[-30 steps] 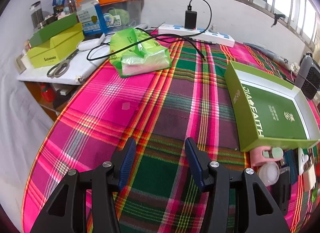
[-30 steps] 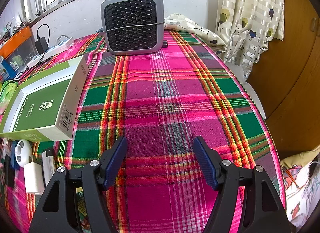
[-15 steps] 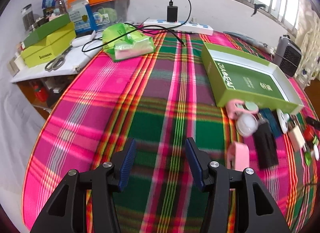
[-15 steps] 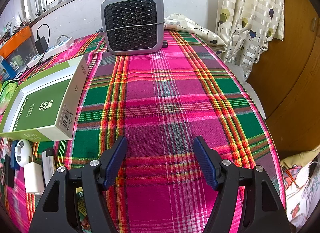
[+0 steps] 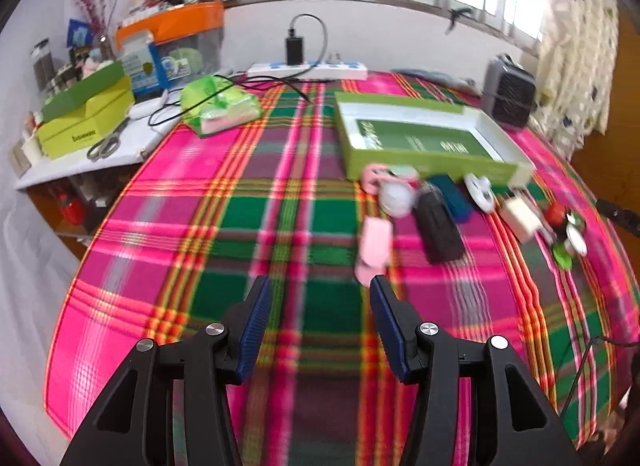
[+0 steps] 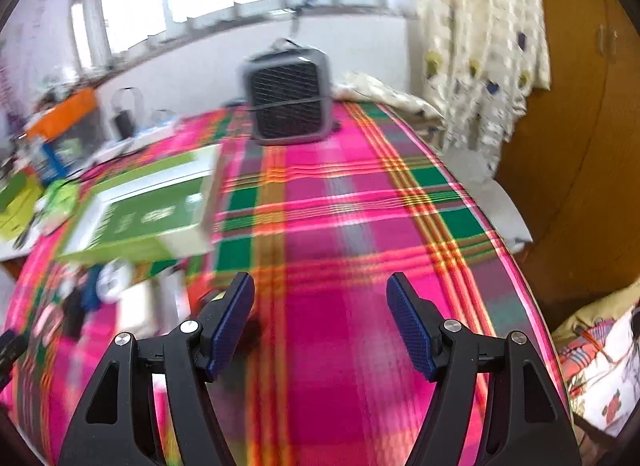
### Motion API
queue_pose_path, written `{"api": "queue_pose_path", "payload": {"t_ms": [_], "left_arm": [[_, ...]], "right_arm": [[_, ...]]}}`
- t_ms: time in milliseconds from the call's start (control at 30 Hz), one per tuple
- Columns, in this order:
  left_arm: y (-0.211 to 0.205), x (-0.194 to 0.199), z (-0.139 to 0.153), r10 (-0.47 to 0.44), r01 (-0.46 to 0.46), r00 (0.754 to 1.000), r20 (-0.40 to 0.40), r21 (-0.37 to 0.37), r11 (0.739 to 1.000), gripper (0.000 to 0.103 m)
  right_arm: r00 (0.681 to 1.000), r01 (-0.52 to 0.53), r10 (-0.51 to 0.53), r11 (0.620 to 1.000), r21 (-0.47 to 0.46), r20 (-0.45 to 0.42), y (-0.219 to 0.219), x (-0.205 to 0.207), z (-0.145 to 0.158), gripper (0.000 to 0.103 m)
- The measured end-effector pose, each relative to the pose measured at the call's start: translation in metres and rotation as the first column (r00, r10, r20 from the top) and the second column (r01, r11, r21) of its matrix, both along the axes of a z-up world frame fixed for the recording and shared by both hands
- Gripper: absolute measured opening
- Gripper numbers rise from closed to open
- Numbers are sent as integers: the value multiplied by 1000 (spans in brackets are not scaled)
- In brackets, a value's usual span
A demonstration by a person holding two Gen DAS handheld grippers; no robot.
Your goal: Organize rigid objects
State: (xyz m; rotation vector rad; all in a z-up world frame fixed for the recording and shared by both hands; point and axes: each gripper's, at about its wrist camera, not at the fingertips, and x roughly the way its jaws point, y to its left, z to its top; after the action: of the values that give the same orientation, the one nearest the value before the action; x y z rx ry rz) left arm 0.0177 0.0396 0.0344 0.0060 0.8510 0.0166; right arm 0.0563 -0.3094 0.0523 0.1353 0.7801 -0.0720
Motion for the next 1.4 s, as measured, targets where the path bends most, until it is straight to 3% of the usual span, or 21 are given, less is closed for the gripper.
{"api": "queue_pose_path", "payload": {"t_ms": [167,433,767,1400], "left_arm": [[-26,-11,-8,-71,70,997,-17,-17,997,50],[-45,-13,-17,-69,69,997,-27,-14,998,50],[-55,-11,-25,-51,50,998,-38,-14,999,50],[-59,-15,-28,-16,16,1000,18,-3,1000,50]], "right_arm": [[993,-118,118,991,-58,-2,39,-43,2,69],[977,-204,199,977,-58,-81,73,-56,-26,69],[968,-233,226,971,-56,-113,90,-58,-42,69],[979,-194,189,978,-74,-73,97,-62,-45,69]]}}
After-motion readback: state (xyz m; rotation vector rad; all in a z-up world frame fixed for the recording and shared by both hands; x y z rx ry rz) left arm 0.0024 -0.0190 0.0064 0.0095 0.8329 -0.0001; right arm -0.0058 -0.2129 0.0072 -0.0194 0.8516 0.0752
